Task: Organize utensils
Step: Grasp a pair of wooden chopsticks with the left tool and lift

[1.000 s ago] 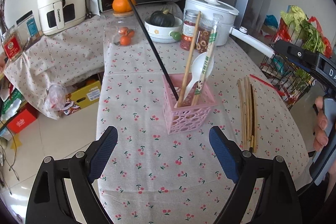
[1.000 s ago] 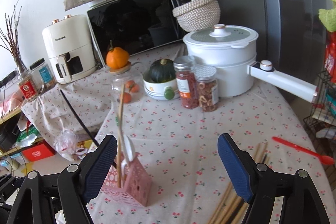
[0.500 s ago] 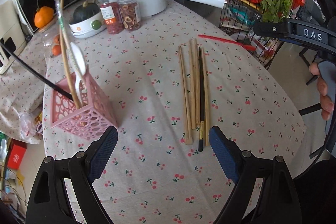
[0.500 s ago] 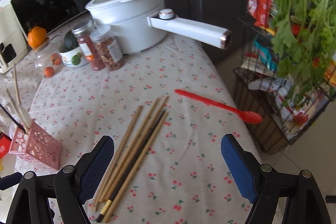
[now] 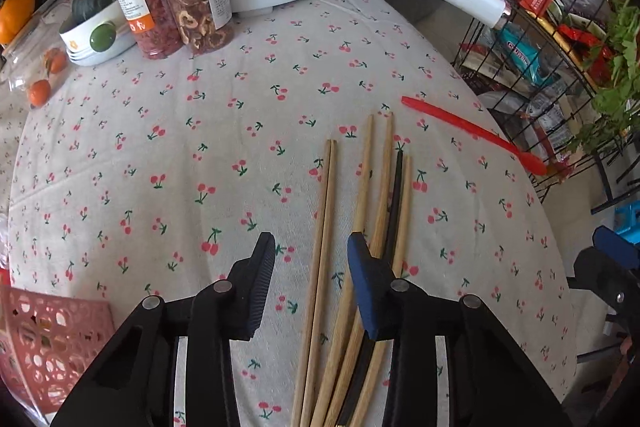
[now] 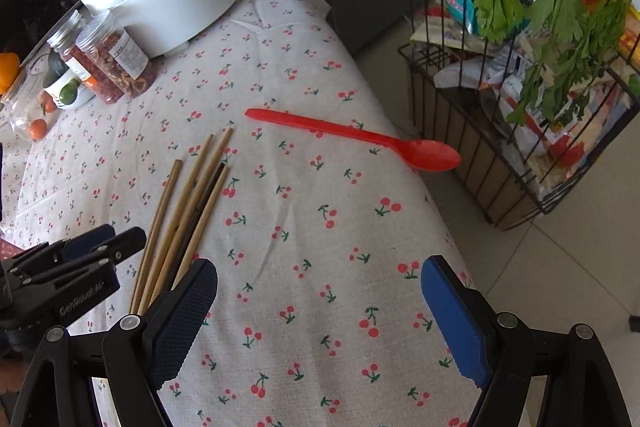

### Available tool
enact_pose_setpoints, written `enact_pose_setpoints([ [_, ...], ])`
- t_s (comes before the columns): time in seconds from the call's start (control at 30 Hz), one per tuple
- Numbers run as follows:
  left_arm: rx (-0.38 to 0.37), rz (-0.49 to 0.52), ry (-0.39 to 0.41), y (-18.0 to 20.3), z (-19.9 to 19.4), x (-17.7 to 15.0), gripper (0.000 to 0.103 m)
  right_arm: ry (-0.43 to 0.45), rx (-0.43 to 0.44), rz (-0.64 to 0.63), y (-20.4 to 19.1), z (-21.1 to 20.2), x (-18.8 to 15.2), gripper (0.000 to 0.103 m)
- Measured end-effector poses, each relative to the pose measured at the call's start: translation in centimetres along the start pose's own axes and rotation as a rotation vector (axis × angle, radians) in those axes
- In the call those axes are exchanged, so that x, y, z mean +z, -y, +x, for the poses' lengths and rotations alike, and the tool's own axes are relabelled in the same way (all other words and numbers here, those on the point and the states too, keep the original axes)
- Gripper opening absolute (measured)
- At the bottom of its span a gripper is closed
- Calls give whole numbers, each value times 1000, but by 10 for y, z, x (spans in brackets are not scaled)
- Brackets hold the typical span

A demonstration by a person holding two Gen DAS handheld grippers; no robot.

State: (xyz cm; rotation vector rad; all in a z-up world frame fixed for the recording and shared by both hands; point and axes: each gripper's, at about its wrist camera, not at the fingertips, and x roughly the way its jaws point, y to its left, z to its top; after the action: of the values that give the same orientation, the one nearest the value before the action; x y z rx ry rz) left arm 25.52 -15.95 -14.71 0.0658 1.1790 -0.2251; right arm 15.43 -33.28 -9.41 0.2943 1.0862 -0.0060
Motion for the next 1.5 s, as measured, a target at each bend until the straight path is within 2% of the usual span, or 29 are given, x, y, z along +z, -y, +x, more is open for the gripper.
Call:
enact_pose_setpoints([
  [0.17,7,-3,-78,0,27,16,31,-46,14,51,6,14,5,87],
  [0.3,48,52,-73,6,30,19,26,-62,25,81,11,19,8,87],
  [0.4,69,50,-64,6,30,18,9,-79,20,98,12,24,8,87],
  [0.53,66,6,-50,-3,22,8,9,-110,30,112,9,31,7,87],
  [0.63,43,21,-18,-7,0,-6,9,-121,33,100,2,35,6,87],
  [0.9,-12,94,129,-23,-91,-59,9,-123,24,71,-25,49,8,87],
  [1.13,-27,85,262,-57,-153,-104,9,-134,45,51,-54,64,8,86],
  [1.2,-23,71,301,-69,-161,-117,9,-111,67,62,-58,63,10,82],
  [1.27,-14,53,334,-81,-167,-129,9,-96,105,80,-63,64,13,70],
  [1.3,-16,40,331,-88,-167,-131,9,-91,127,91,-65,65,14,66],
  [1.37,-51,16,314,-97,-168,-133,9,-84,167,107,-71,67,17,48],
  [1.5,-79,-14,330,-113,-174,-138,9,-82,224,120,-84,72,19,31],
])
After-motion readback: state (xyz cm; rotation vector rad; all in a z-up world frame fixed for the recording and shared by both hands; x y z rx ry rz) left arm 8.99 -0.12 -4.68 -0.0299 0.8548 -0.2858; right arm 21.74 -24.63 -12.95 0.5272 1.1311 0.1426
